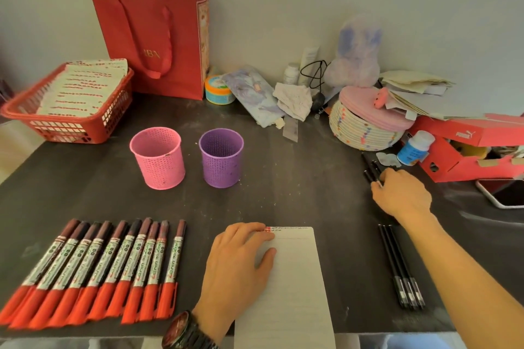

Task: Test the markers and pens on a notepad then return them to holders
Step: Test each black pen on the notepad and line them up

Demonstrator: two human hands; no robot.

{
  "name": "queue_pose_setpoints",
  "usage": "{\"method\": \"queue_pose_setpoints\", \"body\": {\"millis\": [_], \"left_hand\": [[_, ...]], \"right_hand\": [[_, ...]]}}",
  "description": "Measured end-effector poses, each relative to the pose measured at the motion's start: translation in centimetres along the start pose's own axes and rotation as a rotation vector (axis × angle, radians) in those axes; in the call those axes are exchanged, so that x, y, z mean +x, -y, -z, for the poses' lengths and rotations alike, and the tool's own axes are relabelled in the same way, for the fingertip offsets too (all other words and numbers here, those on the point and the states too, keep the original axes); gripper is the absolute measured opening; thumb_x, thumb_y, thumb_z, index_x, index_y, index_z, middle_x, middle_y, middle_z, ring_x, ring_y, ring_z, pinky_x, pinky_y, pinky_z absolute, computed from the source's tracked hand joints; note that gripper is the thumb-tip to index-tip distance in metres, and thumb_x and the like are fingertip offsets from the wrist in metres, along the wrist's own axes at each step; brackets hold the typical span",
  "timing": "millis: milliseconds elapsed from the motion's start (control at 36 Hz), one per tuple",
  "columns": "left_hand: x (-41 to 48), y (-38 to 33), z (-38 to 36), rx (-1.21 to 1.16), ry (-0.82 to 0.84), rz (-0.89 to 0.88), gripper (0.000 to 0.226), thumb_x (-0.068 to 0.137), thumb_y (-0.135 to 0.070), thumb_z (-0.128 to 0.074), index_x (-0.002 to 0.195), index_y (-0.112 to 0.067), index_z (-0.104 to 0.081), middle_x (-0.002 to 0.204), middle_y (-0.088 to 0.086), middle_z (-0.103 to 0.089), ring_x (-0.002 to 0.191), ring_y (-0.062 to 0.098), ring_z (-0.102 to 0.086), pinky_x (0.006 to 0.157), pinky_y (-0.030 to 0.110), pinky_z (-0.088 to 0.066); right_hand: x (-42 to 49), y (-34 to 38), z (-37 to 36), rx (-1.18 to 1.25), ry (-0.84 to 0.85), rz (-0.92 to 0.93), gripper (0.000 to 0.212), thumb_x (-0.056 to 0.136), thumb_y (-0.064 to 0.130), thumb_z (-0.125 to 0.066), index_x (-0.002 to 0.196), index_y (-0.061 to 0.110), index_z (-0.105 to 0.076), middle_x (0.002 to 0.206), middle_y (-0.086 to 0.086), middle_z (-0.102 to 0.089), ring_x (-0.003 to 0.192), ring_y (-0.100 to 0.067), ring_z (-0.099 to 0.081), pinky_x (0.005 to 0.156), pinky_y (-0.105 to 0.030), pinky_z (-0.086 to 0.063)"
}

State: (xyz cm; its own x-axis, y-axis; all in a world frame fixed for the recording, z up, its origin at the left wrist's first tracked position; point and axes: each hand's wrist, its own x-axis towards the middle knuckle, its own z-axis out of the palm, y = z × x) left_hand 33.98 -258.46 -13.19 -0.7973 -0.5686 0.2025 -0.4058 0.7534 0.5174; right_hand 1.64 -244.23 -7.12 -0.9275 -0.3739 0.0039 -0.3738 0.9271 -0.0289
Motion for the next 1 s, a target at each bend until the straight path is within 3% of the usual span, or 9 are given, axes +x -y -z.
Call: {"method": "queue_pose_setpoints", "body": {"millis": [194, 278, 361, 472, 583, 694, 778, 861, 1000], "left_hand": [[-0.1, -0.2, 0.2, -0.021, -0.011, -0.02, 0.03, 0.094, -0.048, -0.052, 0.12, -0.04, -0.064, 0.127, -0.024, -0.054, 0.123, 0.003, -0.045, 0.104, 0.022, -0.027], [0.0, -0.2, 0.2, -0.03, -0.002, -0.021, 0.033, 0.095, -0.05, -0.047, 0.122, -0.04, -0.063, 0.129, -0.025, -0.052, 0.125, 0.001, -0.042, 0.105, 0.02, -0.024], [0.0, -0.3, 0.4, -0.072, -0.028, -0.013, 0.034, 0.094, -0.052, -0.044, 0.119, -0.041, -0.064, 0.127, -0.026, -0.053, 0.124, -0.002, -0.041, 0.103, 0.017, -0.025], [-0.1, -0.5, 0.7, -0.156, -0.081, -0.027, 0.036, 0.096, -0.058, -0.04, 0.115, -0.042, -0.065, 0.119, -0.031, -0.056, 0.119, -0.007, -0.041, 0.097, 0.012, -0.027], [-0.3, -0.6, 0.9, -0.236, -0.136, -0.07, 0.038, 0.098, -0.062, -0.04, 0.11, -0.04, -0.069, 0.11, -0.031, -0.062, 0.112, -0.003, -0.049, 0.093, 0.021, -0.038], [-0.4, -0.7, 1.1, -0.313, -0.131, -0.059, 0.027, 0.097, -0.052, -0.047, 0.108, -0.038, -0.067, 0.102, -0.027, -0.064, 0.101, -0.001, -0.055, 0.085, 0.026, -0.047], [-0.3, -0.6, 1.2, -0.34, -0.06, 0.0, 0.021, 0.097, -0.054, -0.039, 0.105, -0.043, -0.054, 0.092, -0.024, -0.061, 0.091, 0.001, -0.057, 0.074, 0.017, -0.043], [-0.4, -0.7, 1.2, -0.265, -0.008, -0.052, 0.025, 0.1, -0.053, -0.034, 0.111, -0.042, -0.053, 0.092, -0.03, -0.053, 0.09, -0.004, -0.053, 0.073, 0.009, -0.039], [-0.4, -1.2, 1.5, -0.154, 0.074, -0.168, 0.032, 0.103, -0.049, -0.029, 0.111, -0.033, -0.055, 0.098, -0.021, -0.053, 0.087, 0.004, -0.051, 0.07, 0.02, -0.045]], "right_hand": [[-0.4, 0.0, -0.2, 0.143, -0.055, -0.049, 0.028, 0.1, 0.03, -0.053, 0.115, 0.01, -0.066, 0.11, -0.017, -0.068, 0.101, -0.038, -0.063, 0.08, -0.041, -0.049], [-3.0, 0.6, 0.6, 0.435, -0.083, -0.032, 0.018, 0.099, 0.032, -0.057, 0.107, 0.019, -0.066, 0.104, -0.007, -0.072, 0.096, -0.029, -0.063, 0.08, -0.038, -0.044], [-7.8, 2.4, 1.1, 0.804, -0.076, 0.059, 0.005, 0.097, 0.029, -0.063, 0.096, 0.031, -0.067, 0.09, 0.01, -0.071, 0.088, -0.013, -0.066, 0.081, -0.035, -0.05], [-15.6, 5.6, 0.8, 1.124, 0.046, 0.205, 0.019, 0.094, 0.015, -0.068, 0.093, 0.034, -0.07, 0.083, 0.015, -0.074, 0.075, 0.0, -0.069, 0.059, -0.016, -0.055], [-20.6, 8.3, -1.6, 1.151, 0.163, 0.315, 0.028, 0.086, 0.013, -0.076, 0.088, 0.041, -0.073, 0.085, 0.01, -0.076, 0.077, -0.008, -0.072, 0.068, -0.018, -0.055], [-22.2, 9.8, -3.5, 1.113, 0.19, 0.405, 0.043, 0.081, 0.005, -0.08, 0.095, 0.045, -0.075, 0.087, 0.015, -0.076, 0.076, -0.011, -0.072, 0.072, -0.02, -0.056], [-21.9, 9.5, -3.6, 1.178, 0.179, 0.383, 0.029, 0.086, 0.016, -0.077, 0.097, 0.042, -0.076, 0.086, 0.011, -0.075, 0.07, -0.013, -0.07, 0.066, -0.022, -0.056], [-21.1, 8.9, -3.2, 1.371, 0.155, 0.238, 0.016, 0.083, 0.038, -0.071, 0.099, 0.037, -0.071, 0.079, 0.0, -0.069, 0.057, -0.016, -0.063, 0.056, -0.021, -0.05], [-20.7, 8.8, -2.9, 1.468, 0.171, 0.202, 0.015, 0.089, 0.042, -0.062, 0.099, 0.039, -0.072, 0.078, -0.003, -0.069, 0.052, -0.012, -0.054, 0.049, -0.018, -0.044]]}}
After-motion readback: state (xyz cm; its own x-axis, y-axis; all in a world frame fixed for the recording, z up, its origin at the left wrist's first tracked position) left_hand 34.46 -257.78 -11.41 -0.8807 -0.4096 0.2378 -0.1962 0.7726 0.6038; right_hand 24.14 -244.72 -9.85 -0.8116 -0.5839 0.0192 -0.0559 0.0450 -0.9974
